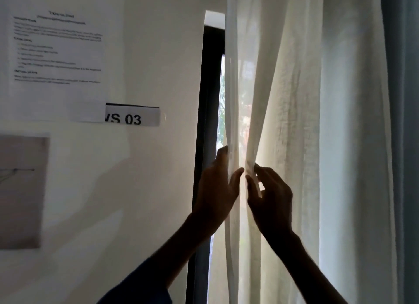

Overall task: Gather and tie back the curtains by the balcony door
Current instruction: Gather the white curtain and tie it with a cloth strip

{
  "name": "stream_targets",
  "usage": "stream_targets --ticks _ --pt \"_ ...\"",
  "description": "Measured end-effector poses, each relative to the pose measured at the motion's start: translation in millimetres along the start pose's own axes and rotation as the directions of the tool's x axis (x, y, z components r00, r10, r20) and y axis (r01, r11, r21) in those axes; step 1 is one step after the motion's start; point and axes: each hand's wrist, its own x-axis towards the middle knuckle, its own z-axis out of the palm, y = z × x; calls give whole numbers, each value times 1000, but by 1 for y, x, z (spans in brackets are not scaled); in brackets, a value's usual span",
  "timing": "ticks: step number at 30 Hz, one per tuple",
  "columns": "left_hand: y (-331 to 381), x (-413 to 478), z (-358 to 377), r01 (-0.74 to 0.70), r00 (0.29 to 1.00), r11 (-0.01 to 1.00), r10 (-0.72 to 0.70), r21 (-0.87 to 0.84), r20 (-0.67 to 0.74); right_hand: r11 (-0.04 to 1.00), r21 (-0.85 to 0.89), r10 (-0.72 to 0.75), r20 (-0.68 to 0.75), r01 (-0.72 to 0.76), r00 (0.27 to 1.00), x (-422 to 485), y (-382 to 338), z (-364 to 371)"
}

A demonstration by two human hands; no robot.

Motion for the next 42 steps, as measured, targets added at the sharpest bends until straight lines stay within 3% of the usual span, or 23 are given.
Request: stream_targets --ticks 4,7,11,16,22,30,34,39,42 --pt "6 -17 9 -30 993 998 23 -62 -114 997 -77 -24 8 24 1000 -13 2 -6" --pt "7 -22 12 -135 988 979 122 -154 -93 995 -92 -29 29 32 999 -15 6 -12" --pt "4 -29 21 -188 982 973 184 -131 -48 988 -156 -6 29 11 1000 -16 12 -22" --pt "5 -44 32 -105 990 964 124 -244 62 971 -231 -54 62 67 997 -27 10 -26" --pt "3 -57 39 51 991 966 -17 -253 134 935 -327 -79 183 137 980 -47 17 -33" --pt "18 -53 32 194 981 927 -191 -321 41 912 -361 -91 284 194 955 -58 12 -32" --pt "15 -42 34 281 960 890 -262 -359 100 937 -290 -94 334 198 938 -61 11 -35" --pt "10 -39 39 228 974 918 -218 -326 66 973 -120 -126 444 198 887 -59 18 -53" --pt "4 -45 36 141 990 946 -138 -292 34 979 -127 -113 322 162 940 -52 21 -64"
